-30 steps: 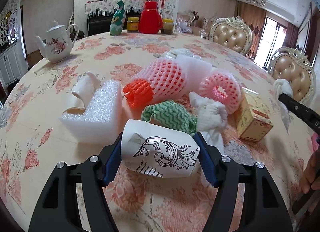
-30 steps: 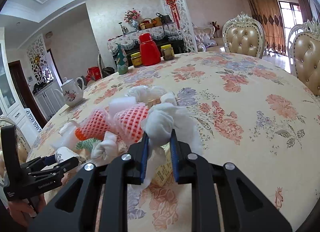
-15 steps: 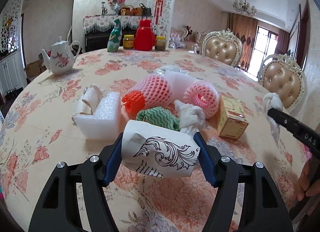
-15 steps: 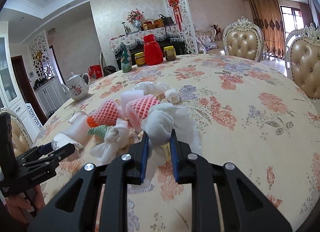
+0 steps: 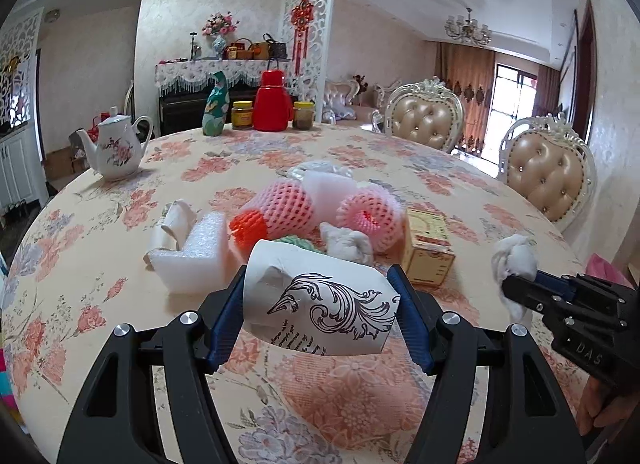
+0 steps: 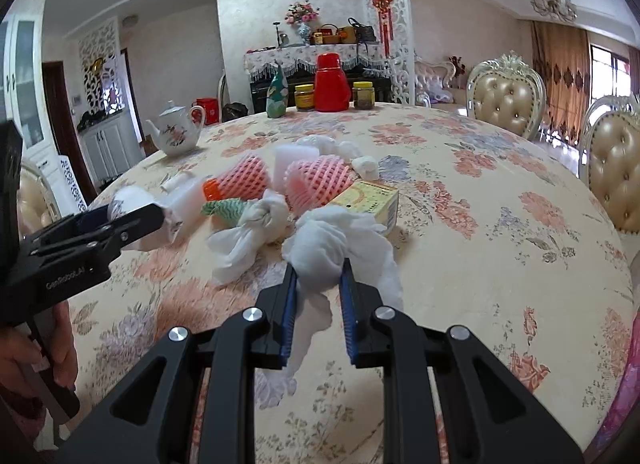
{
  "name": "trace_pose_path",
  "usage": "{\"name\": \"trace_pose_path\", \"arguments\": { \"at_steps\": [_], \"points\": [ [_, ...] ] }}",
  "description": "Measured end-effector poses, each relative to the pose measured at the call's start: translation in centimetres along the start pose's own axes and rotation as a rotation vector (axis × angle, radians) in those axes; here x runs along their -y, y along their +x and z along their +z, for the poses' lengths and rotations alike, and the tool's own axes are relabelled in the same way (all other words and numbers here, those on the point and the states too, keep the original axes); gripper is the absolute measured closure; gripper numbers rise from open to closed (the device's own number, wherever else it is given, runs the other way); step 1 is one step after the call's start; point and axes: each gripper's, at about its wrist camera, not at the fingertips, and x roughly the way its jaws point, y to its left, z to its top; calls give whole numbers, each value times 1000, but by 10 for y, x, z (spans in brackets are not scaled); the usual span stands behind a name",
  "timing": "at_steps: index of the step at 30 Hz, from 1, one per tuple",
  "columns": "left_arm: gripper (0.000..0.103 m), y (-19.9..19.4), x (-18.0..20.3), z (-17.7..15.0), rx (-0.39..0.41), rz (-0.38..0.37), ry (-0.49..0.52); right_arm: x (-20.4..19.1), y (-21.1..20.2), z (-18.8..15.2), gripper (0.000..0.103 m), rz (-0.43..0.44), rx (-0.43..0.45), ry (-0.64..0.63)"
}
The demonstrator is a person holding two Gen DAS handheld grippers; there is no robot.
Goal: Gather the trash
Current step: 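Carry the tissue and paper cup to the pink bin and release both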
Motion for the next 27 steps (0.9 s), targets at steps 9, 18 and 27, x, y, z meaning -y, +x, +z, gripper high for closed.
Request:
{"name": "trace_pose_path", "arguments": {
  "at_steps": [9, 18, 27],
  "points": [
    [39, -12, 19, 0, 34, -22, 43, 9, -21, -2, 83, -19, 35, 15],
    [39, -11, 58, 4, 70, -94, 98, 38, -47, -6, 83, -79, 76, 58],
    [39, -1, 104, 8, 80, -189, 154, 79, -78, -17, 83, -178, 101, 100]
  ]
}}
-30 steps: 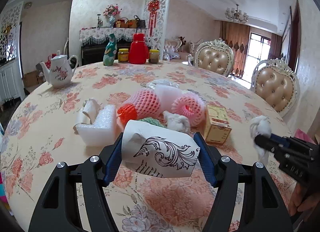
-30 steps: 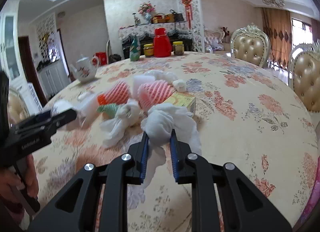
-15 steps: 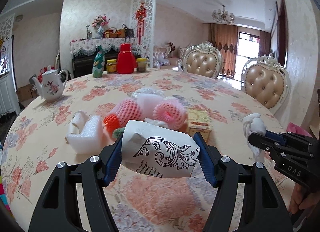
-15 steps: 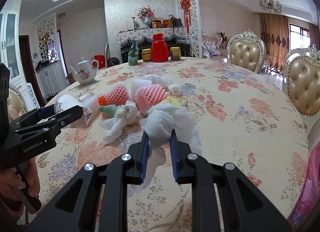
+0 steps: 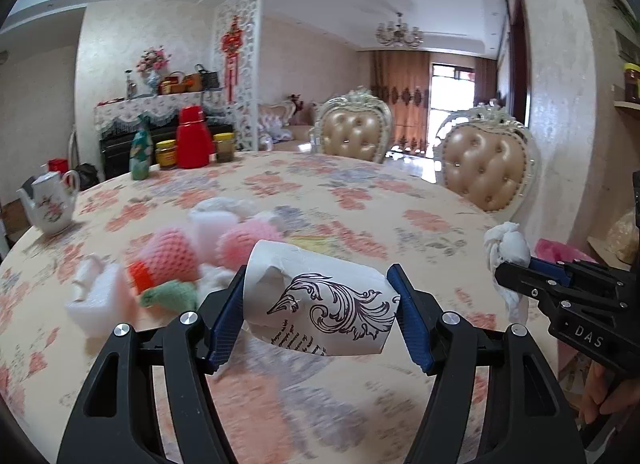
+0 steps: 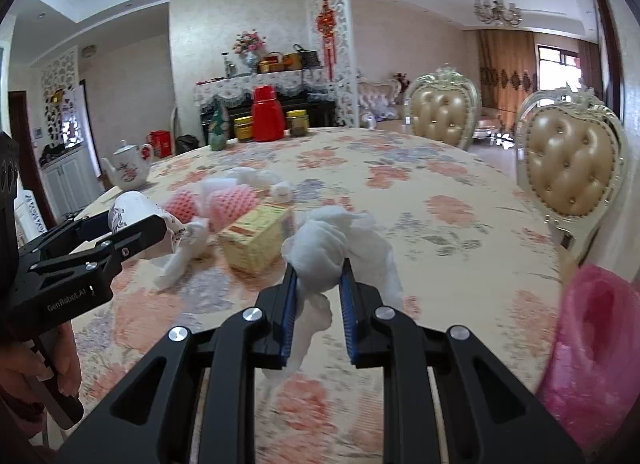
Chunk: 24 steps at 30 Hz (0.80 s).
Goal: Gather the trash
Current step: 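Carry the tissue and paper cup to the pink bin and release both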
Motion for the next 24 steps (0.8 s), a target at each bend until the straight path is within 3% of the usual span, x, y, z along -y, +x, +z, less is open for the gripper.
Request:
{"name": "trace_pose_path", "arguments": {
  "at_steps": [9, 24],
  "points": [
    [39, 28, 57, 11, -2, -144, 53, 59, -26, -11, 83, -119, 25, 85],
    [39, 69, 182, 25, 1, -406, 163, 162, -90, -35, 83, -334, 62, 210]
  ]
}}
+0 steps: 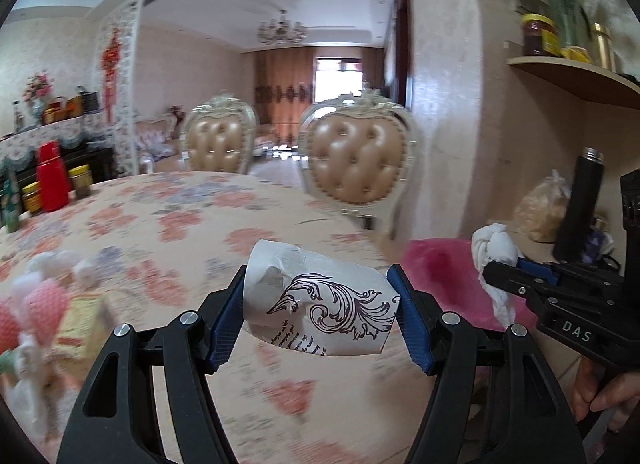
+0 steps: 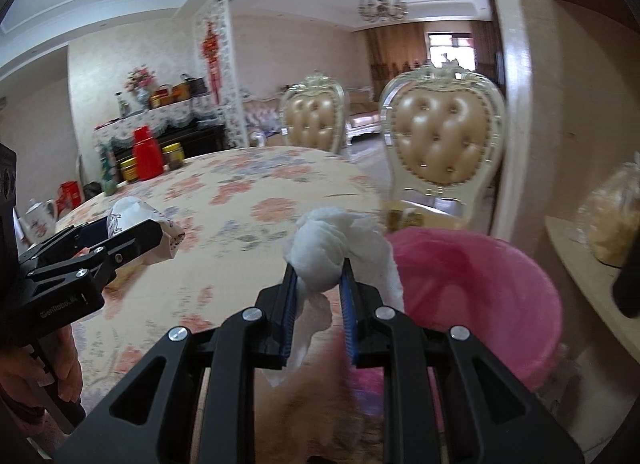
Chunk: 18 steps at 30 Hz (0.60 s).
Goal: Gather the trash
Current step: 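Carry the tissue and paper cup to the pink bin and release both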
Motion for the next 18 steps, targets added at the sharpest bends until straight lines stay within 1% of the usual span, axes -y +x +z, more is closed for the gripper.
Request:
{"name": "trace_pose_path", "arguments": {
  "at_steps": [6, 8, 11, 14, 18],
  "points": [
    [39, 26, 43, 10, 8, -113, 34, 50, -9, -3, 82, -87, 14, 36],
    [39, 32, 54, 12, 5, -139, 39, 68, -9, -6, 82, -120, 14, 53],
    [39, 42, 67, 15, 5, -169, 43, 90, -6, -8, 82, -145, 5, 84],
    [39, 51, 75, 19, 9, -192, 46, 103, -2, -10, 82, -161, -4, 90],
    [39, 66, 87, 25, 6, -229, 48, 114, 4, -9, 81, -161, -7, 94]
  ]
}}
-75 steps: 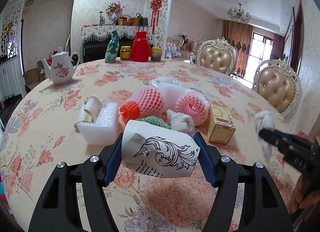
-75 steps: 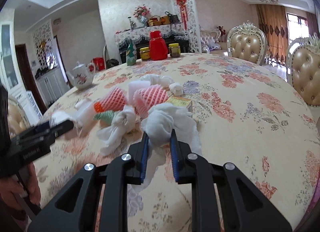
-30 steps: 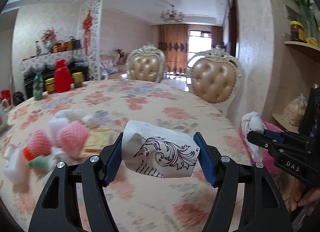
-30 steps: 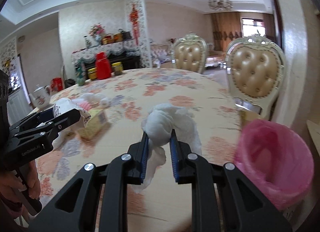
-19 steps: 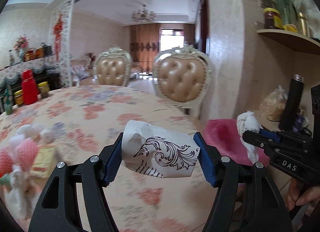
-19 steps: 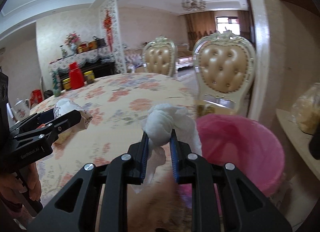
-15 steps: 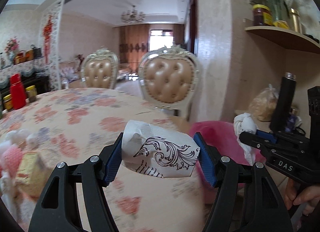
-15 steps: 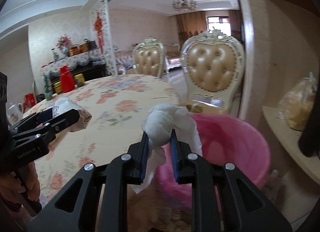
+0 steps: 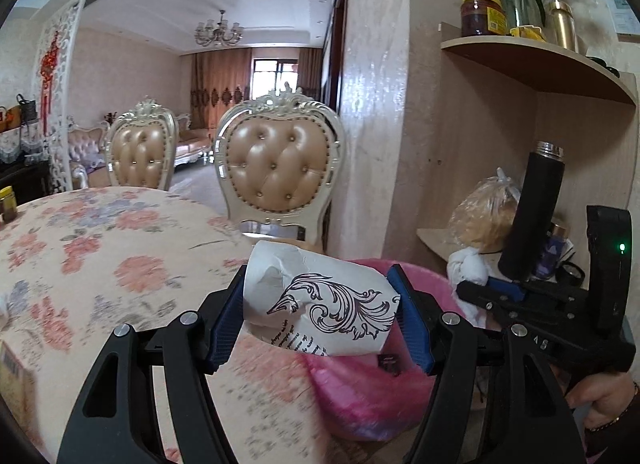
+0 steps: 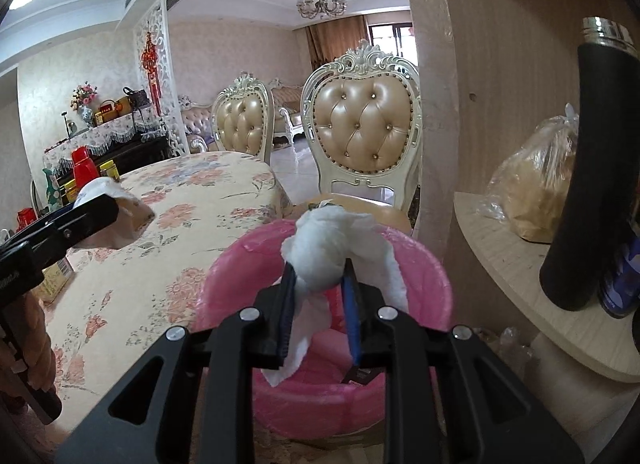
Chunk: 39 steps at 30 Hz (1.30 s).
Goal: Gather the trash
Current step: 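Carry the tissue and paper cup to the pink bin and release both, then move both tools back to the table pile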
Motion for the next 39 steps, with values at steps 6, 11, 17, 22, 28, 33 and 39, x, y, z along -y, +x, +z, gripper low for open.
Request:
{"name": "trace_pose_path", "arguments": {
  "at_steps": [6, 11, 17, 22, 28, 33, 39],
  "points": [
    [39, 32, 10, 10, -13, -60, -21, 13, 9, 1, 78, 0, 5, -2],
    [38, 56, 10, 13, -39, -86, -52, 20, 20, -2, 46, 12, -8, -13],
    [37, 77, 11, 17, -64, -112, -77, 32, 7, -6, 44, -19, -1, 22],
    [24, 77, 14, 16, -59, -114, -84, 38, -13, -9, 44, -45, 20, 48],
    [21, 53, 2, 15, -38, -93, -97, 26, -28, -8, 44, -45, 38, 43],
    [17, 14, -28, 7, -26, 0, -111, -1, -37, -3, 43, -5, 54, 8],
    [13, -42, -79, -12, -58, 162, -160, -55, -32, -1, 35, 85, 43, -39]
  ]
}}
